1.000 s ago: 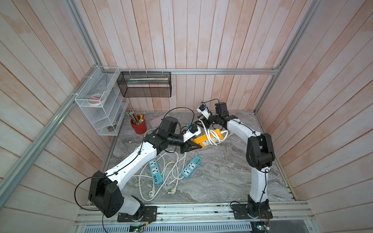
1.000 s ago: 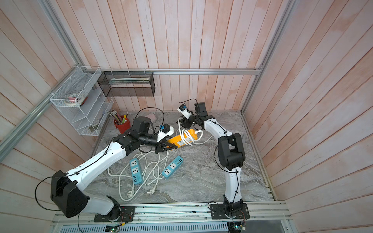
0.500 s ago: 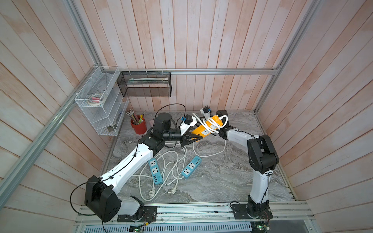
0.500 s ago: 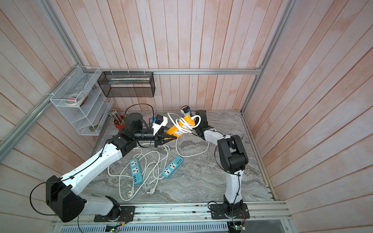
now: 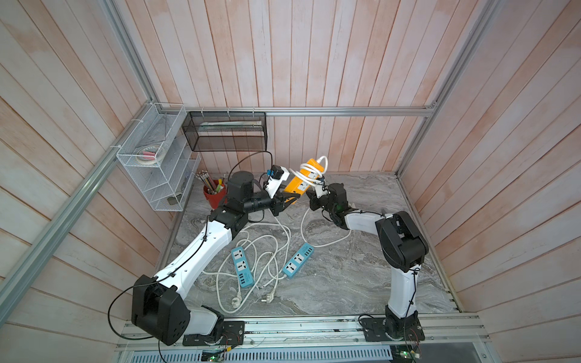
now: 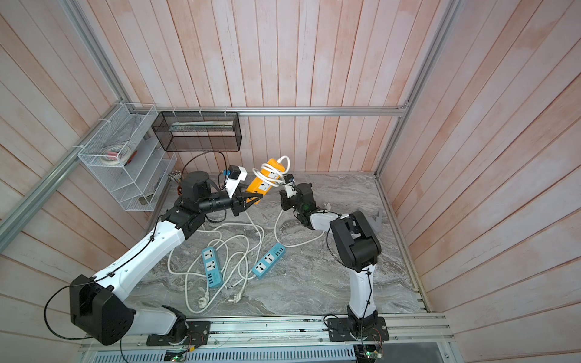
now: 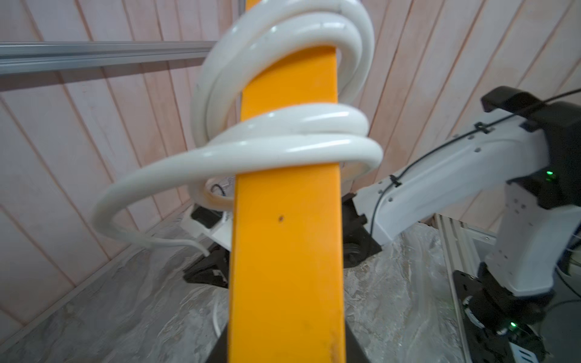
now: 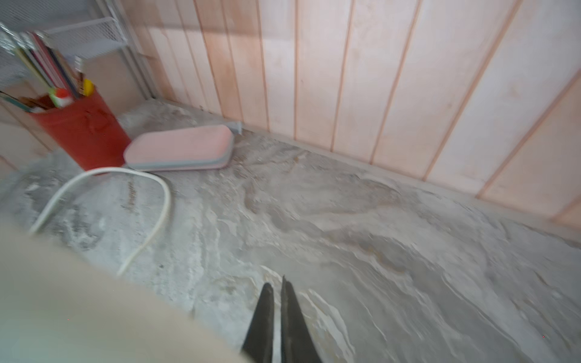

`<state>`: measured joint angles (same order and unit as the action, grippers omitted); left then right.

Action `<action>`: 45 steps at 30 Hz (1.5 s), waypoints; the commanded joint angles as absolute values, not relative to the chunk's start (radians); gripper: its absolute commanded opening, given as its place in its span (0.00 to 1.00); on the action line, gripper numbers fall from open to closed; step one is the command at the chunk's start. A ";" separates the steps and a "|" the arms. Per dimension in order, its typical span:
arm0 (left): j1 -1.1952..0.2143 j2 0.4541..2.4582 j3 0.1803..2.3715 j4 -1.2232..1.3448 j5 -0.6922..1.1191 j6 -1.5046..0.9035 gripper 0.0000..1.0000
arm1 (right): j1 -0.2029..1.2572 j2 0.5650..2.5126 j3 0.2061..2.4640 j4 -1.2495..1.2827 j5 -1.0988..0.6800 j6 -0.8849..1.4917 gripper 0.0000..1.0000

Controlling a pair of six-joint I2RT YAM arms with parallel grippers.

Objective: Wrap the cord around the power strip
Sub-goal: Wrap the power cord around the power strip.

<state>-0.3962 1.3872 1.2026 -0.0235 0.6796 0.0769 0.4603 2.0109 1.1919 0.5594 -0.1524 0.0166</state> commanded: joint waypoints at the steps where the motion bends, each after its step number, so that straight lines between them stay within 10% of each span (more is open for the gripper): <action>1: -0.334 1.369 1.168 0.149 0.544 0.003 0.00 | 0.475 1.916 1.134 0.523 0.073 -0.124 0.00; 15: -0.235 1.540 1.269 -0.014 0.113 0.120 0.00 | 0.606 1.722 0.885 0.703 0.557 -0.654 0.00; 30: -0.420 1.742 1.399 -0.324 0.140 0.372 0.00 | 0.719 1.458 1.091 0.449 0.156 -0.804 0.00; 45: -0.612 1.709 1.417 -0.697 0.618 0.611 0.00 | 0.425 1.807 1.674 -0.119 -0.223 -0.708 0.00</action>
